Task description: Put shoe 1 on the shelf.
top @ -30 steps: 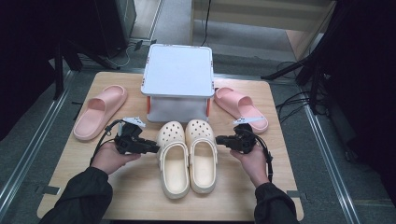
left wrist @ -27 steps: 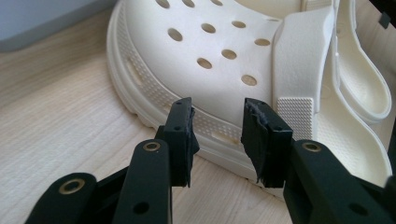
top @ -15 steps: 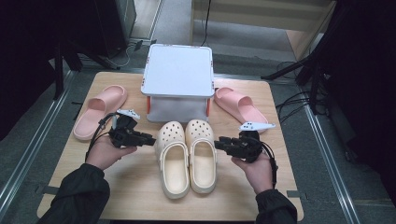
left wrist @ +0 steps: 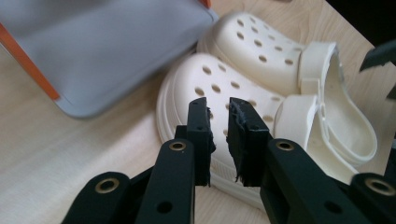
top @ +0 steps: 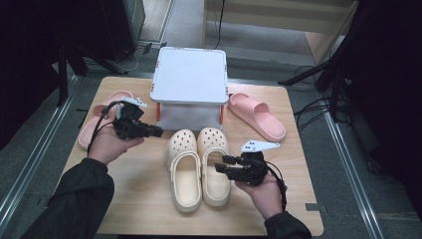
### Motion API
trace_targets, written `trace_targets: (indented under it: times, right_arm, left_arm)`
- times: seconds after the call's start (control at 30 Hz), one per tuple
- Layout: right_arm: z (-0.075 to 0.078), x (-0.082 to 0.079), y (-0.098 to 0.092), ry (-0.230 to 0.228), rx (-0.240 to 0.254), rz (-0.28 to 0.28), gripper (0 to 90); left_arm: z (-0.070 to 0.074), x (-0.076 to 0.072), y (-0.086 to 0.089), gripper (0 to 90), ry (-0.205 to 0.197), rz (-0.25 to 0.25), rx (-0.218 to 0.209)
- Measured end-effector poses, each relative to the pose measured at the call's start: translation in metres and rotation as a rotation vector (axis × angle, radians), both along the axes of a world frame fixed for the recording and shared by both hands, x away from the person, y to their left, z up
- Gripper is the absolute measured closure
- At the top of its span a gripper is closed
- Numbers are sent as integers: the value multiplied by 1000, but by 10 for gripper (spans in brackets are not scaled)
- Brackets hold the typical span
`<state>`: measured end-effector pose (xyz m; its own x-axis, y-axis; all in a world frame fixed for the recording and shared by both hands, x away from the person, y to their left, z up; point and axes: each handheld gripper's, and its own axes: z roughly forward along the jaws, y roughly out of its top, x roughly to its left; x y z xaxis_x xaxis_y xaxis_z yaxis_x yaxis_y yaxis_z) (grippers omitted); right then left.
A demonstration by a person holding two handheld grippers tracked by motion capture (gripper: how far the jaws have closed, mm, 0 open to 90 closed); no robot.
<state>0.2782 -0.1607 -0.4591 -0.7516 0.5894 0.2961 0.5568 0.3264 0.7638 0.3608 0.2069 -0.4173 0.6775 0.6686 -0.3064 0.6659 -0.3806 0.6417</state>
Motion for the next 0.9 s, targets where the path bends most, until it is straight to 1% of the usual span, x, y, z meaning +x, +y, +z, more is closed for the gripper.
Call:
trace_targets:
  times: [0.03, 0.07, 0.13, 0.17, 0.2, 0.23, 0.27, 0.3, 0.33, 0.37, 0.4, 0.43, 0.47, 0.5, 0.53, 0.57, 0.6, 0.63, 0.67, 0.7, 0.77, 0.83, 0.9]
  right_arm:
    - [-1, -1, 2, 1, -7, 3, 528]
    - [-1, -1, 2, 1, -7, 3, 528]
    - [-3, -2, 7, -2, -20, 9, 507]
    - [-6, -3, 11, 4, -17, 11, 482]
    - [-7, -4, 14, 11, -16, 19, 482]
    - [-8, -4, 16, 10, -18, 32, 478]
    - [-8, -4, 16, 10, -18, 32, 478]
    - [-10, -5, 21, 11, -26, 36, 457]
    - [-10, -5, 21, 11, -26, 36, 457]
    - [-12, -5, 25, 13, -24, 38, 429]
    - [-13, -5, 26, 17, -26, 32, 411]
    - [-13, -5, 28, 19, -30, 27, 400]
    - [-15, -5, 30, 19, -34, 22, 396]
    - [-16, -5, 31, 18, -35, 22, 391]
    - [-17, -4, 33, 24, -35, 14, 384]
    - [-18, -4, 35, 25, -37, 10, 381]
    - [-19, -3, 37, 30, -36, 7, 373]
    - [-20, -3, 39, 31, -38, 5, 361]
    - [-22, -3, 40, 35, -34, 5, 341]
    - [-23, -2, 42, 38, -33, 5, 323]
    - [-24, -3, 46, 35, -39, 7, 316]
    - [-26, -3, 49, 28, -47, -2, 313]
    - [-28, -1, 52, 29, -57, -14, 312]
  left_arm:
    - [5, 2, 0, 809, -6, -3, 2]
    - [5, 2, 0, 831, -6, -3, 2]
    - [14, 6, 0, 847, -20, -4, 1]
    - [22, 10, -1, 860, -34, -5, -2]
    - [22, 10, -1, 860, -34, -5, -2]
    - [29, 15, -1, 860, -42, -2, 10]
    - [29, 15, -1, 860, -42, -2, 10]
    - [37, 22, -1, 860, -46, -3, 20]
    - [37, 22, -1, 860, -46, -3, 20]
    - [44, 28, -1, 860, -56, 7, 20]
    - [44, 28, -1, 859, -56, 7, 20]
    - [50, 36, -1, 859, -64, 15, 16]
    - [50, 36, -1, 859, -64, 15, 16]
    - [56, 43, -3, 858, -73, 21, 21]
    - [56, 43, -3, 857, -73, 21, 21]
    - [58, 47, -5, 855, -77, 20, 30]
    - [61, 55, -7, 852, -85, 20, 45]
    - [62, 58, -8, 847, -87, 19, 41]
    - [62, 58, -8, 845, -87, 19, 41]
    - [62, 65, -7, 845, -103, 26, 57]
    - [59, 70, -5, 843, -96, 32, 61]
    - [57, 72, -5, 842, -96, 34, 69]
    - [52, 78, -2, 840, -92, 43, 76]
